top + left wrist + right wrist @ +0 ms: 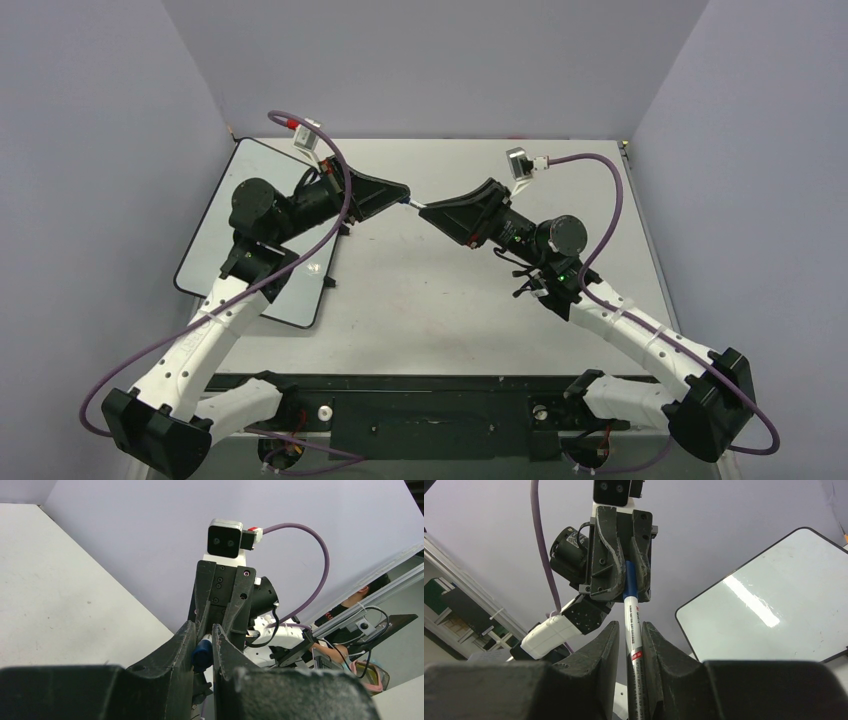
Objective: Write a sentence on the whiteboard
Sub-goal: Open the whiteboard marker from the pen cap.
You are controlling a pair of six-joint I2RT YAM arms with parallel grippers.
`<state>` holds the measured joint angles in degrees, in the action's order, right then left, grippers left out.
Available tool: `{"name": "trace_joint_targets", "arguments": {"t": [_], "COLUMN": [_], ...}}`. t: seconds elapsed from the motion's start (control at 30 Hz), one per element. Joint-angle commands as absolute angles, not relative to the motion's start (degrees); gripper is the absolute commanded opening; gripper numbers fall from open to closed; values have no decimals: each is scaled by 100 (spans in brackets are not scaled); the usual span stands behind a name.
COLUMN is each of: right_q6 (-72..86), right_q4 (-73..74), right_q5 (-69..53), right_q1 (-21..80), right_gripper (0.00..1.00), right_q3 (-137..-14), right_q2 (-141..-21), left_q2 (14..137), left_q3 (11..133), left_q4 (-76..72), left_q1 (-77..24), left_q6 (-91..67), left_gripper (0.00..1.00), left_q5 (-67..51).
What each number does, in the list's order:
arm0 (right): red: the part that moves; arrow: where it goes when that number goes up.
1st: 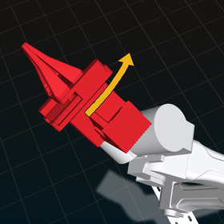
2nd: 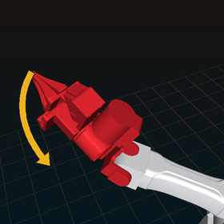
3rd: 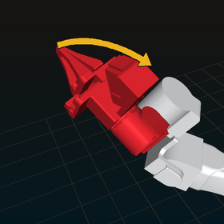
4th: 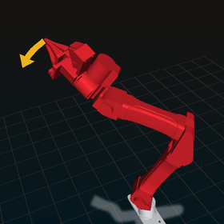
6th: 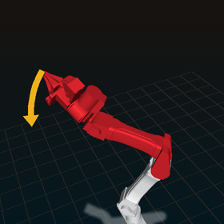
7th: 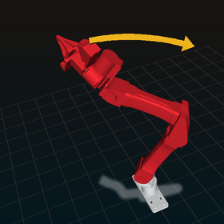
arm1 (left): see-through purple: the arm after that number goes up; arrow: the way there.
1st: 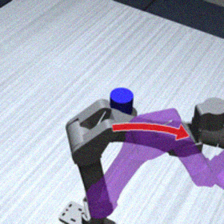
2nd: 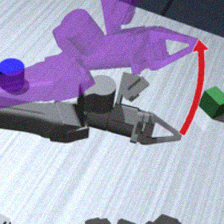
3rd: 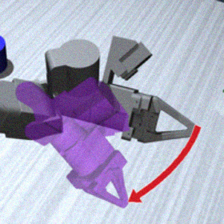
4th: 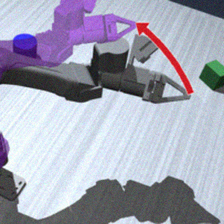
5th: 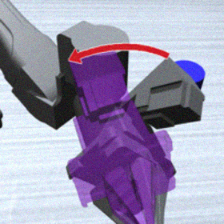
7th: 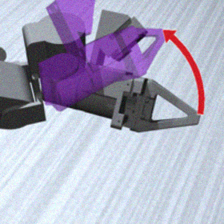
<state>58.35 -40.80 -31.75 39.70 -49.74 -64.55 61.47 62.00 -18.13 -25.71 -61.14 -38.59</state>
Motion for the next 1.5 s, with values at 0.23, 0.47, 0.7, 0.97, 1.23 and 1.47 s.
{"name": "trace_joint_targets", "arguments": {"t": [0.23,0.47,0.7,0.97,1.23,1.47], "right_q6": [5915,5964,6066,6032,6024,5929], "right_q4": [-4658,-4686,-4819,-4821,-4841,-4718], "right_q5": [-3289,-3257,-3192,-3169,-3152,-3189], "right_q1": [3985,3987,3989,3983,3948,3920], "right_gripper": [18,14,0,0,0,0], "right_q3": [-5261,-5282,-5243,-5161,-4910,-4822], "right_q2": [-6464,-6477,-6480,-6437,-6294,-6170], "left_q2": [6174,6149,6115,6084,6095,6147], "left_q3": [6076,6047,6031,6011,5916,5923], "left_q4": [-1747,-1720,-1694,-1701,-2056,-2241], "left_q1": [-2549,-2549,-2549,-2500,-2296,-2153], "left_q6": [-5880,-5864,-5846,-5880,-6191,-6360], "left_gripper": [0,0,0,0,0,0], "left_q5": [-3826,-3815,-3790,-3765,-3803,-3845]}}
